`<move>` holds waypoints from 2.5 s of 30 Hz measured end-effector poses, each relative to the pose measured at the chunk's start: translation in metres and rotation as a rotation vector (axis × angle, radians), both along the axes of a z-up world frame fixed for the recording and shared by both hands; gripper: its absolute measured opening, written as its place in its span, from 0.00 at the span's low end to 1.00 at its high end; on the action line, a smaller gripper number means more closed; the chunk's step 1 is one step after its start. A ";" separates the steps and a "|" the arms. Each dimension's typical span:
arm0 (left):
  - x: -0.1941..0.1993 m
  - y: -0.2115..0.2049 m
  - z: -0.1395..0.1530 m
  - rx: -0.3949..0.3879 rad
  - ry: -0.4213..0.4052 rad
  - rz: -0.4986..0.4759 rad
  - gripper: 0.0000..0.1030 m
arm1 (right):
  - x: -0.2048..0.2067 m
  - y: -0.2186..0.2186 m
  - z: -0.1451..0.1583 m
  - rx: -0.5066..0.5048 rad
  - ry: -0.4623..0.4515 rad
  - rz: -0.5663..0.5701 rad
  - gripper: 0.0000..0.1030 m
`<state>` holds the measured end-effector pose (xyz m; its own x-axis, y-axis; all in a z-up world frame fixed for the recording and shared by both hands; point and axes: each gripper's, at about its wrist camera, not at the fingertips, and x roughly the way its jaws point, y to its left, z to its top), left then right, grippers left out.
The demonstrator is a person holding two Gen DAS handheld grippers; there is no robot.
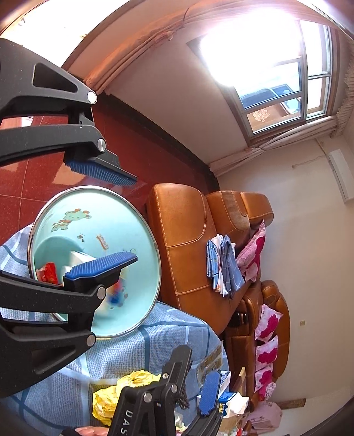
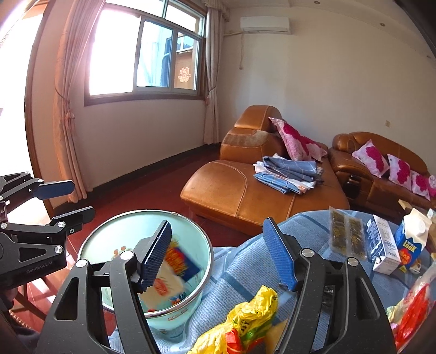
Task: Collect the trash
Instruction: 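Drop the white box into the bin with the right gripper, then grasp the yellow wrapper with the left gripper while the right gripper grasps the yellow sponge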
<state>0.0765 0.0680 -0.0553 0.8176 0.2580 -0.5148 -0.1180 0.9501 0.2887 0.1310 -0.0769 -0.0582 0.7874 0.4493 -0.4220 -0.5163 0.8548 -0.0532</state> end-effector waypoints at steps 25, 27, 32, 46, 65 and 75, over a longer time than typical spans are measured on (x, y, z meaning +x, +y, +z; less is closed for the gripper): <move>-0.018 -0.090 -0.014 -0.092 0.028 -0.237 0.72 | -0.089 -0.130 -0.007 -0.036 -0.025 -0.406 0.74; -0.020 -0.101 -0.013 -0.095 0.020 -0.260 0.74 | -0.094 -0.137 -0.010 -0.044 -0.029 -0.447 0.74; -0.016 -0.129 -0.019 -0.095 0.032 -0.328 0.74 | -0.102 -0.153 -0.019 -0.024 -0.017 -0.501 0.74; -0.018 -0.150 -0.039 -0.192 0.122 -0.478 0.14 | -0.101 -0.146 -0.030 -0.016 0.001 -0.459 0.73; -0.018 -0.112 -0.025 -0.181 0.055 -0.384 0.14 | -0.036 -0.071 -0.069 -0.204 0.305 -0.229 0.43; -0.014 -0.086 -0.015 -0.160 0.011 -0.296 0.14 | -0.040 -0.076 -0.026 -0.084 0.165 -0.211 0.24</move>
